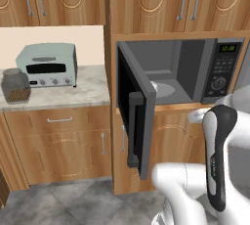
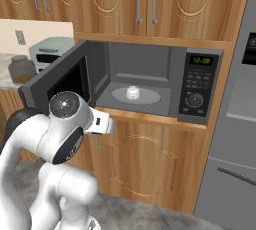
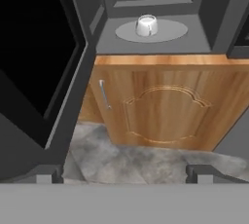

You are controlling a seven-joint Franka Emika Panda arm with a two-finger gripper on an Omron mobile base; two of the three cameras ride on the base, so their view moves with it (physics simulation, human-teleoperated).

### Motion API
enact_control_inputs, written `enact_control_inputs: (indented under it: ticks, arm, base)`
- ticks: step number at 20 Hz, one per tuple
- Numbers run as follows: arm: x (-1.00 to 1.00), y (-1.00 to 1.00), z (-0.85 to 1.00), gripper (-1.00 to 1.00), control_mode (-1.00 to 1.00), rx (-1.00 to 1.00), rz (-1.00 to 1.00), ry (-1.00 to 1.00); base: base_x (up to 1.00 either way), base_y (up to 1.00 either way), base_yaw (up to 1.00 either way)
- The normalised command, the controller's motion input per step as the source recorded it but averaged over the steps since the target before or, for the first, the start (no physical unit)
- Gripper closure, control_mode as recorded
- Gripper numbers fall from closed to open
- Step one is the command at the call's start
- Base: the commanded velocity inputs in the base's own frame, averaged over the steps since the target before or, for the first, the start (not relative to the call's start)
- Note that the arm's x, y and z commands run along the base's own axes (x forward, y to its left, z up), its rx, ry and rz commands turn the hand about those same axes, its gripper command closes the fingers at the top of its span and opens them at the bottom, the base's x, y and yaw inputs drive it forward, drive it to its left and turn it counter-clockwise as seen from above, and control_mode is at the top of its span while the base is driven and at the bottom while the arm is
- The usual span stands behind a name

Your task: Pick the mug from the counter and place it inside the microwave. Then close the microwave.

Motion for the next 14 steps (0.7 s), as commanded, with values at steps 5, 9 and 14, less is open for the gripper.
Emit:
enact_control_inputs:
  ticks: [5, 9, 14]
  arm:
    - [-0.69, 0.31, 0.24, -1.00, -1.00, 0.00, -0.09, -0.07]
    - [-0.64, 0.46, 0.18, -1.00, -1.00, 0.00, -0.14, -0.08]
    - [-0.59, 0.62, 0.22, -1.00, -1.00, -0.03, -0.16, -0.12]
  base:
    - [0.00, 0.00, 0.00]
    - [0.00, 0.00, 0.00]
    - [0.00, 0.00, 0.00]
